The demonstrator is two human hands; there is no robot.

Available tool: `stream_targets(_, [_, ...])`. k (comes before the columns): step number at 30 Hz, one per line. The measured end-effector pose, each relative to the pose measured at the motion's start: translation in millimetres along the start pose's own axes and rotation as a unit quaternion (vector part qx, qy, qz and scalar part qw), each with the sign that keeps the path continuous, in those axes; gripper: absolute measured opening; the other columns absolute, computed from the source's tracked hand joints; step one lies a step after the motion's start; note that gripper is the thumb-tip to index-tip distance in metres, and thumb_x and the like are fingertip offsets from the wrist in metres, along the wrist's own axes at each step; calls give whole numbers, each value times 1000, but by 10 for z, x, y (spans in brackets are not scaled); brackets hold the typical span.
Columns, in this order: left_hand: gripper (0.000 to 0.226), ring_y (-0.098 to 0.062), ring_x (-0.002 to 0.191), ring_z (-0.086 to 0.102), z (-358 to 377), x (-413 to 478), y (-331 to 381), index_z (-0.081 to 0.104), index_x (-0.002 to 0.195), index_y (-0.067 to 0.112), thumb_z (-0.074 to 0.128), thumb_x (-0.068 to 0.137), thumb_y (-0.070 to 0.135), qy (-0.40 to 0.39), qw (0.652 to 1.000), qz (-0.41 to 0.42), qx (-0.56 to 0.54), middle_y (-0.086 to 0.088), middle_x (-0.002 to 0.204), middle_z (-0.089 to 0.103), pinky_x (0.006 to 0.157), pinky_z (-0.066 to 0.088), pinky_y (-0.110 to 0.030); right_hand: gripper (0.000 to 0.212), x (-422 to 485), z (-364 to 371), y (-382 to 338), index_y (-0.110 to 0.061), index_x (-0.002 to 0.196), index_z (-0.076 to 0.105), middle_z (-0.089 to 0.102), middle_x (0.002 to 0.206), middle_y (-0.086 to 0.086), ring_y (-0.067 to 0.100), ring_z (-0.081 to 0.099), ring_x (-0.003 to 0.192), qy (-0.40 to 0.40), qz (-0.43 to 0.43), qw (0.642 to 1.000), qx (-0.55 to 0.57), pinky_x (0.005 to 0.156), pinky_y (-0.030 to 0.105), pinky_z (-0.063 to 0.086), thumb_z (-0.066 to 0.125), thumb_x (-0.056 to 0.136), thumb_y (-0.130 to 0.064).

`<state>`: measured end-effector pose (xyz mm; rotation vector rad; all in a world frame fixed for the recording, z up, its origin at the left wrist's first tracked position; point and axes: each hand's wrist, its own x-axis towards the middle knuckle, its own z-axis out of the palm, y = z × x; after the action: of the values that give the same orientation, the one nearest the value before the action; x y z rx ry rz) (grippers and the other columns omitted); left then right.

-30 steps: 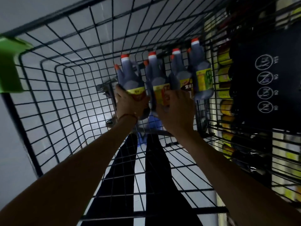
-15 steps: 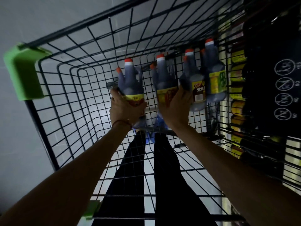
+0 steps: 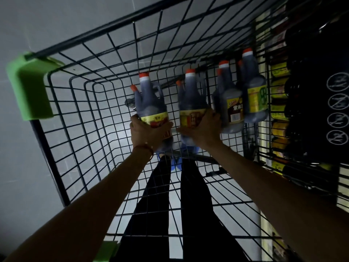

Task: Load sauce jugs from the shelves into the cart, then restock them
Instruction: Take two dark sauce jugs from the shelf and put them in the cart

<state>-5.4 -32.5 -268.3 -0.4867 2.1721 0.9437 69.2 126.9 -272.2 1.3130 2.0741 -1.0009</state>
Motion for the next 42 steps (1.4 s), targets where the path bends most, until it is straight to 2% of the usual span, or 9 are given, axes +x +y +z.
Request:
stream_targets(7, [94, -26, 103, 62, -10, 6, -14, 39, 123, 14, 90, 54, 53, -9, 999, 34, 37, -6, 118, 60, 84, 57, -44, 115, -24, 181, 22, -6, 139, 39, 61, 132, 8, 25, 62, 116, -10, -9, 995, 97, 89, 34, 53, 103, 50, -38])
stream_targets(12, [84, -22, 91, 54, -61, 51, 48, 41, 124, 9, 89, 67, 47, -15, 993, 38, 107, -1, 105, 55, 74, 45, -33, 110, -3, 87, -4, -8, 142, 41, 60, 137, 7, 23, 59, 125, -35, 7, 995, 94, 97, 31, 51, 103, 53, -34])
stream_targets(18, [80, -28, 98, 59, -287, -14, 7, 42, 122, 7, 86, 71, 49, -37, 988, 40, 145, -2, 101, 53, 86, 50, -39, 108, -189, -36, 28, -7, 141, 42, 60, 125, 1, 17, 58, 112, -38, 48, 983, 170, 88, 26, 48, 103, 54, -23])
stream_targets(23, [102, -37, 110, 60, -521, -303, 93, 42, 134, 3, 87, 57, 51, -52, 994, 24, 96, -19, 121, 60, 95, 50, -48, 101, -576, -214, 17, -10, 139, 46, 61, 121, -2, 16, 61, 109, -21, 31, 978, 206, 77, 19, 48, 102, 56, -18])
stream_targets(28, [118, -37, 104, 60, -710, -659, 255, 45, 127, 9, 53, 45, 93, -132, 984, 52, 112, -11, 106, 59, 81, 51, -46, 104, -1053, -484, 30, -12, 144, 41, 56, 125, -1, 14, 53, 108, 2, 8, 969, 248, 86, 24, 46, 101, 59, -15])
stream_targets(31, [90, -19, 92, 57, -834, -1009, 433, 48, 125, 15, 87, 58, 61, -69, 986, 89, 126, 4, 104, 58, 77, 44, -31, 113, -1372, -638, 10, -13, 144, 42, 60, 131, 1, 23, 60, 116, 22, 0, 962, 271, 93, 38, 55, 103, 51, -26])
stream_targets(34, [93, -18, 90, 67, -910, -1283, 508, 56, 119, 22, 87, 43, 66, -54, 988, 128, 72, 7, 102, 69, 82, 57, -38, 123, -1688, -820, 37, -16, 139, 49, 66, 128, 1, 22, 65, 114, 61, -41, 949, 308, 91, 40, 60, 99, 30, -47])
stream_targets(38, [93, -20, 94, 68, -982, -1726, 627, 56, 126, 20, 90, 47, 55, -36, 983, 174, 56, 6, 106, 69, 83, 55, -33, 98, -2050, -1078, 185, -11, 133, 55, 74, 109, -3, 8, 73, 92, 90, -64, 927, 359, 75, 28, 60, 103, 48, -16])
stream_targets(42, [98, -21, 95, 69, -1017, -2226, 738, 56, 122, 22, 83, 35, 59, -34, 975, 219, 37, 6, 105, 71, 89, 57, -41, 91, -2465, -1353, 323, -7, 127, 58, 76, 105, 8, 25, 76, 90, 109, -113, 901, 404, 76, 46, 64, 100, 47, -13])
